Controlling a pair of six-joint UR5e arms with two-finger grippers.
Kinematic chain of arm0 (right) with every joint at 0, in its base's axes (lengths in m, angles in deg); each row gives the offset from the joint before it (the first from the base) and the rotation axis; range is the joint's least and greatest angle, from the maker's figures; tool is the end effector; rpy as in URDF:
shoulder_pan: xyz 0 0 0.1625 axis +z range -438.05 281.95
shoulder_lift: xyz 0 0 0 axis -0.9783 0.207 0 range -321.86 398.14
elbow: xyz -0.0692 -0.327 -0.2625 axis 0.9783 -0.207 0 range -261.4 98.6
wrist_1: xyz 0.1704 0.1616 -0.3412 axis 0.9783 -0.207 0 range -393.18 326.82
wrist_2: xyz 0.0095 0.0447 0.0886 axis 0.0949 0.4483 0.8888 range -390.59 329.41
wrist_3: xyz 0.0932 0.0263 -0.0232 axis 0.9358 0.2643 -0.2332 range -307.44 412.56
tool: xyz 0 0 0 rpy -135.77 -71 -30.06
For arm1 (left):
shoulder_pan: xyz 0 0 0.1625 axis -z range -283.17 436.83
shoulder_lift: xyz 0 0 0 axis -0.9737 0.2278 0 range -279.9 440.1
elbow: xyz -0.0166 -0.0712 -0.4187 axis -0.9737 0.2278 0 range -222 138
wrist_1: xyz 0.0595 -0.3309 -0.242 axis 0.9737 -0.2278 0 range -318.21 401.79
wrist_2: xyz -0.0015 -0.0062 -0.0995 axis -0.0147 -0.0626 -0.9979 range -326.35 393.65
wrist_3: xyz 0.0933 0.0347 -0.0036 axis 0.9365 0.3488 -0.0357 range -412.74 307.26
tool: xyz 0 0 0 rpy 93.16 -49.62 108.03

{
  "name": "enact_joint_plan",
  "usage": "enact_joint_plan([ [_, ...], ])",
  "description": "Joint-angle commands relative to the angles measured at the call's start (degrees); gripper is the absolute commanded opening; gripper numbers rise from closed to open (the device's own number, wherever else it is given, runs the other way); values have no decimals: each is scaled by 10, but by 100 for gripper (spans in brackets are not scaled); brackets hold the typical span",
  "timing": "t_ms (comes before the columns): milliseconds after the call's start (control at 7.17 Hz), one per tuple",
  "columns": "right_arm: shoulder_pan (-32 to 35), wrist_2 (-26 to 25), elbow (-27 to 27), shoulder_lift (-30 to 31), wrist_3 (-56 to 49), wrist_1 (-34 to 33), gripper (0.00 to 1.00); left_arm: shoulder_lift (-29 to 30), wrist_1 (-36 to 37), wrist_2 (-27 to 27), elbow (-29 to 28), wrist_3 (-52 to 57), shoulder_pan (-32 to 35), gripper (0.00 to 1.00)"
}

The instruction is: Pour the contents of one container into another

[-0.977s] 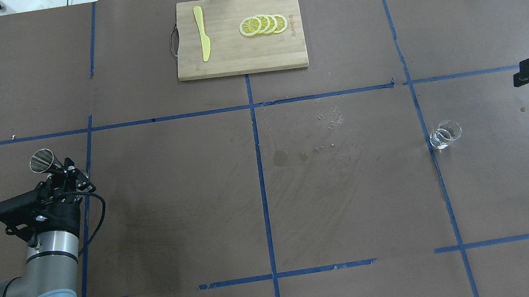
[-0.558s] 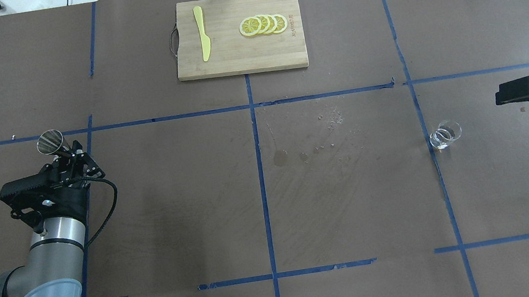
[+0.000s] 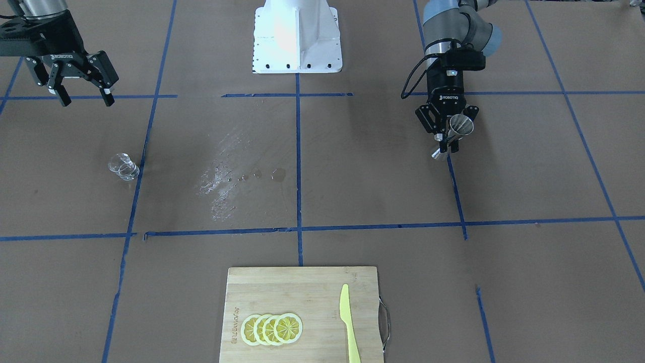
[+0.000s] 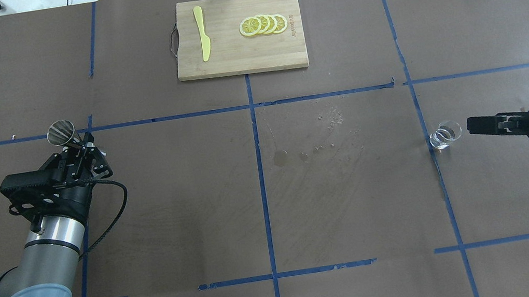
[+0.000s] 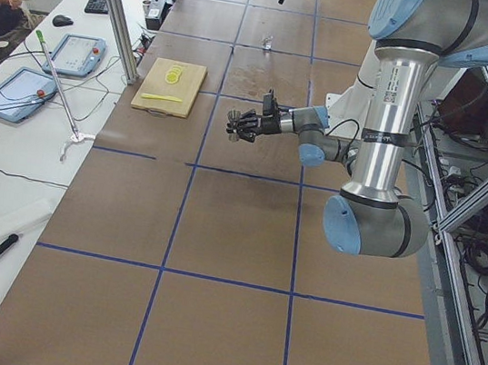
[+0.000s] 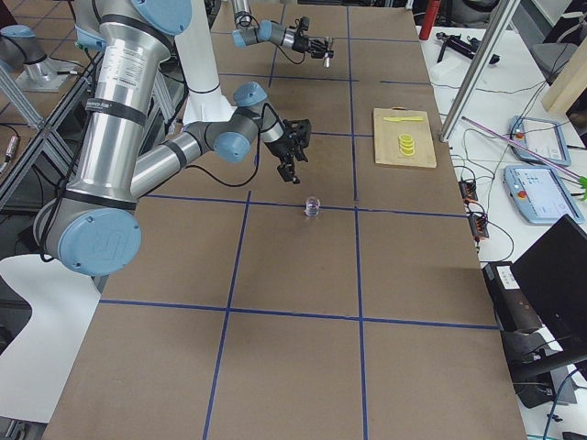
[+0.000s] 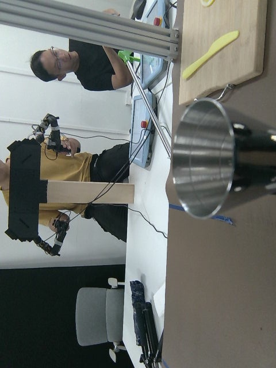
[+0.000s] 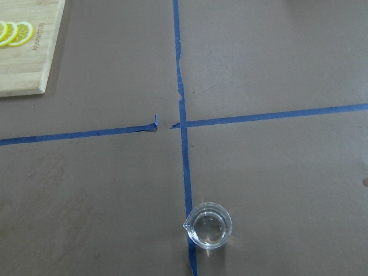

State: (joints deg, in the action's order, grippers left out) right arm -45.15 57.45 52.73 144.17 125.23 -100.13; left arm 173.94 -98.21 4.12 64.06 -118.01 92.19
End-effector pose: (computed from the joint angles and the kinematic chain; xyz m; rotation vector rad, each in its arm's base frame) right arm -0.2353 -0.3151 0.3710 0.4092 -0.7975 0.2687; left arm 0.4023 -0.3387 0.3763 1.2278 0.7127 -0.5058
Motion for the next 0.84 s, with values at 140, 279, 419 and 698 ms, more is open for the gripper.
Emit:
enact_joint_plan([
  [140, -71, -117, -9, 8, 23, 8, 100, 8, -55, -74, -4, 90, 29, 0],
  [279, -91, -151, -14, 8, 23, 9, 100, 9, -78, -81, -5, 130, 31, 0],
  [419, -112, -182, -21, 9, 26, 10, 100, 16, -80, -82, -5, 142, 31, 0],
  [698, -131, -217, -56, 57, 25, 141, 100, 23, -81, -117, -7, 143, 34, 0],
])
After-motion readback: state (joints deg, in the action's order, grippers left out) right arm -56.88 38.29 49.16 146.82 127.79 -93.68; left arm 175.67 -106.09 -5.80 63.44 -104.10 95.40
